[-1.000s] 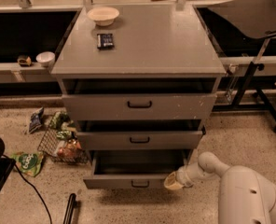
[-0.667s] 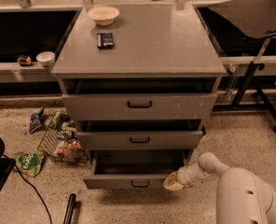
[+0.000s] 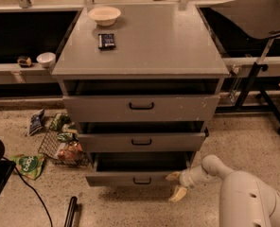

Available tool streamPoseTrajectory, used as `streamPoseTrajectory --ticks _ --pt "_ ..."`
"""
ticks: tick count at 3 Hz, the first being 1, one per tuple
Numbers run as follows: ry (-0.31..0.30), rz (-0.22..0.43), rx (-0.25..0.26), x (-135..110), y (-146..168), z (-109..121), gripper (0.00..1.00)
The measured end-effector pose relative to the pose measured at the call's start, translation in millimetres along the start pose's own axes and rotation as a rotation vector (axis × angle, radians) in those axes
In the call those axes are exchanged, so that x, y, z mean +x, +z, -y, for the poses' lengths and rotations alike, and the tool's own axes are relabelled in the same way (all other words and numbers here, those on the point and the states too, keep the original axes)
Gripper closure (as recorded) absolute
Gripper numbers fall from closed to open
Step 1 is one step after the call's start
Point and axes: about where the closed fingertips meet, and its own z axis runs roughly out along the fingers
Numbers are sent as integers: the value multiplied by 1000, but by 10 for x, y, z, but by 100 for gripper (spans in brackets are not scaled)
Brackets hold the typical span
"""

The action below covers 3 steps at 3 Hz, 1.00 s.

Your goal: Close bottom drawer

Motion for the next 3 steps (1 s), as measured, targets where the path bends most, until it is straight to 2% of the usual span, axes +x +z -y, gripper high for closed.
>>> streamPoseTrajectory --ticks 2,3 --pt "-60 28 -7 -125 -74 -96 0" --pt "-72 45 -35 -132 -48 -129 0"
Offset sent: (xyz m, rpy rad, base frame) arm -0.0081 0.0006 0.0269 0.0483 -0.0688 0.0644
